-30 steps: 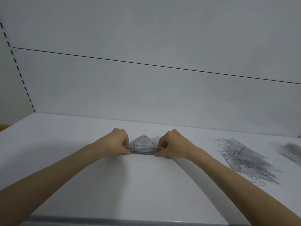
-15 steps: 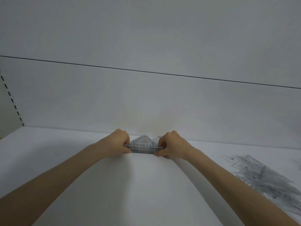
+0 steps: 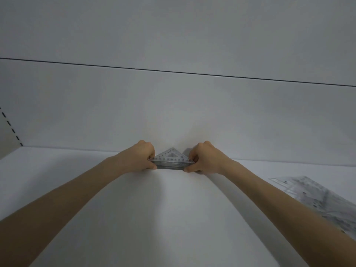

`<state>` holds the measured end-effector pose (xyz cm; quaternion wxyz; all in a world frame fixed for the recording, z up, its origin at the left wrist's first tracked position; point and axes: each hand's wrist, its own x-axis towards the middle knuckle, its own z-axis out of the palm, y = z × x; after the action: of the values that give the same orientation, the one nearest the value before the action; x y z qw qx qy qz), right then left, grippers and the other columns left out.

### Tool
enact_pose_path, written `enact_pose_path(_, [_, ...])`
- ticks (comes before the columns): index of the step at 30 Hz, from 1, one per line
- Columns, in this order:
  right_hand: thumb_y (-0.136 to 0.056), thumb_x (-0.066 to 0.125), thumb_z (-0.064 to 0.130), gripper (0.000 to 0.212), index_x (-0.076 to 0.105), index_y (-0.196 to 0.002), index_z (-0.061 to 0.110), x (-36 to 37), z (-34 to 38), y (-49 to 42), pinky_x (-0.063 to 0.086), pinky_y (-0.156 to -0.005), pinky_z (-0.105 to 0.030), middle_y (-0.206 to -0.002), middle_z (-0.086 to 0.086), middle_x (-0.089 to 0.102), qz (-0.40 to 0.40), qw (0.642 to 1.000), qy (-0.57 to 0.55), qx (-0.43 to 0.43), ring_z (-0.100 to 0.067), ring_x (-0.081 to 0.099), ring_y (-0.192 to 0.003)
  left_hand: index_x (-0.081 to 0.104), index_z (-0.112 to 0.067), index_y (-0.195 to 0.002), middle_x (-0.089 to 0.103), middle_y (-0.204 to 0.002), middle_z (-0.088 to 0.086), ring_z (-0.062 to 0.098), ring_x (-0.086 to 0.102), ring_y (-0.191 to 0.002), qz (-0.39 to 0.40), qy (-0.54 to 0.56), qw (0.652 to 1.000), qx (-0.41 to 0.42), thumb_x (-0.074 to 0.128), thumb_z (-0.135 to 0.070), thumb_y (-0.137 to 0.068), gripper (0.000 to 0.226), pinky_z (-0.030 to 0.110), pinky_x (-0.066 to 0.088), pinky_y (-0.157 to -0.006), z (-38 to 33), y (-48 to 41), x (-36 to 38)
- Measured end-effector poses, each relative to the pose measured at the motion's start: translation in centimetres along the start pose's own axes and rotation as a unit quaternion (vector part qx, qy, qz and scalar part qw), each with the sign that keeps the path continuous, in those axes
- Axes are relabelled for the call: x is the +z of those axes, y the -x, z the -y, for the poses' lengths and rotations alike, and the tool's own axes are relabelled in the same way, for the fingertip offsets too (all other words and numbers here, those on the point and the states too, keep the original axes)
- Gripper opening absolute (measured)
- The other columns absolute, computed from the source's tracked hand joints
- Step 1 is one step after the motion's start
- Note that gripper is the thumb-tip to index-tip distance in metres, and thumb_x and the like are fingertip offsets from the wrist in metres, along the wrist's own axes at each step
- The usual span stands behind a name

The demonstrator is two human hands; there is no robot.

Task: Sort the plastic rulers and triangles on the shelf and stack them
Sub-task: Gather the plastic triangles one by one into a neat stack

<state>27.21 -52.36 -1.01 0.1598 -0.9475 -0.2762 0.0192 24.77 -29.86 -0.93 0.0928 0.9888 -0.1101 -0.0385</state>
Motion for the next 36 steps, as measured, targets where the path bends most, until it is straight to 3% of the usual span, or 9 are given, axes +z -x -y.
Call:
enact_pose_path(10, [-0.071, 0.08, 0.032, 0.035, 0.067, -0.058, 0.002, -1.3, 0.6, -0.1, 0.039, -0.051, -0.023, -0.054, -0.008, 0.063, 0.055, 0.998, -0.014, 0.013, -0.015, 0.049, -0.053, 0.055, -0.01, -0.051, 0.058, -0.045, -0.001, 0.012, 0.059, -0.047, 0.087, 0.05, 0.995, -0.019, 0.08, -0.022, -0.072, 0.035, 0.014, 0.04, -0.045, -0.5, -0.7, -2.0])
enact_pose_path(15, [-0.072, 0.079, 0.03, 0.033, 0.064, -0.053, 0.007, -1.3, 0.6, -0.4, 0.038, -0.049, -0.018, -0.049, -0.001, 0.059, 0.063, 0.998, -0.013, 0.019, -0.011, 0.048, -0.05, 0.059, -0.007, -0.054, 0.063, -0.055, 0.01, 0.02, 0.068, -0.055, 0.096, 0.067, 0.993, -0.014, 0.082, -0.016, -0.071, 0.03, 0.02, 0.052, -0.052, -0.6, -1.0, -2.4])
enact_pose_path(20, [-0.072, 0.078, 0.029, 0.039, 0.056, -0.044, 0.014, -1.2, 0.5, -0.5, 0.034, -0.046, -0.013, -0.045, 0.002, 0.056, 0.065, 0.998, -0.01, 0.018, -0.007, 0.044, -0.044, 0.06, -0.006, -0.054, 0.063, -0.053, 0.009, 0.017, 0.066, -0.051, 0.102, 0.068, 0.992, -0.017, 0.082, -0.014, -0.071, 0.029, 0.022, 0.055, -0.056, -0.6, -1.1, -2.4])
enact_pose_path(25, [-0.072, 0.079, 0.03, 0.035, 0.059, -0.05, 0.01, -1.2, 0.5, -0.5, 0.034, -0.044, -0.011, -0.048, 0.002, 0.057, 0.076, 0.997, -0.01, 0.023, -0.009, 0.048, -0.048, 0.055, -0.01, -0.049, 0.059, -0.048, 0.003, 0.009, 0.059, -0.043, 0.095, 0.059, 0.993, -0.022, 0.08, -0.013, -0.071, 0.033, 0.018, 0.046, -0.049, -0.8, -0.9, -2.2])
enact_pose_path(28, [-0.069, 0.08, 0.038, 0.037, 0.062, -0.058, 0.008, -1.3, 0.7, -0.2, 0.035, -0.048, -0.022, -0.053, -0.001, 0.056, 0.071, 0.997, 0.006, 0.029, -0.014, 0.048, -0.054, 0.063, -0.01, -0.06, 0.063, -0.055, 0.0, 0.011, 0.059, -0.052, 0.099, 0.028, 0.994, -0.027, 0.083, -0.027, -0.066, 0.027, 0.019, 0.043, -0.05, -0.9, -0.4, -2.3])
enact_pose_path(30, [-0.068, 0.08, 0.044, 0.037, 0.064, -0.066, 0.011, -1.5, 0.9, 0.4, 0.038, -0.051, -0.025, -0.06, -0.001, 0.057, 0.064, 0.997, 0.021, 0.037, -0.016, 0.051, -0.06, 0.068, -0.012, -0.093, 0.068, -0.084, -0.001, 0.014, 0.063, -0.074, 0.11, -0.003, 0.993, -0.033, 0.084, -0.04, -0.063, 0.044, 0.022, 0.048, -0.063, -1.0, 0.3, -2.9])
enact_pose_path(32, [-0.067, 0.081, 0.05, 0.048, 0.07, -0.098, 0.015, -1.9, 0.7, 1.5, 0.051, -0.069, -0.029, -0.088, 0.001, 0.067, 0.063, 0.997, 0.016, 0.046, -0.016, 0.061, -0.081, 0.057, -0.017, -0.122, 0.06, -0.106, -0.004, 0.014, 0.059, -0.092, 0.122, -0.031, 0.991, -0.036, 0.083, -0.046, -0.063, 0.07, 0.023, 0.046, -0.077, -1.1, 1.1, -4.1])
enact_pose_path(34, [-0.066, 0.08, 0.054, 0.073, 0.06, -0.125, 0.016, -2.6, 0.5, 2.9, 0.051, -0.086, -0.032, -0.114, 0.002, 0.064, 0.055, 0.997, 0.007, 0.052, -0.016, 0.06, -0.101, 0.049, -0.022, -0.13, 0.055, -0.111, -0.006, 0.013, 0.055, -0.097, 0.128, -0.043, 0.991, -0.021, 0.081, -0.047, -0.066, 0.076, 0.024, 0.046, -0.085, -1.5, 2.2, -5.5])
enact_pose_path(36, [-0.067, 0.08, 0.055, 0.081, 0.052, -0.134, 0.019, -3.3, 0.4, 4.5, 0.047, -0.09, -0.029, -0.127, 0.002, 0.059, 0.039, 0.998, -0.01, 0.055, -0.015, 0.057, -0.108, 0.048, -0.026, -0.131, 0.052, -0.11, -0.009, 0.012, 0.054, -0.098, 0.115, -0.037, 0.993, -0.001, 0.078, -0.047, -0.07, 0.071, 0.027, 0.046, -0.09, -2.1, 3.0, -6.8])
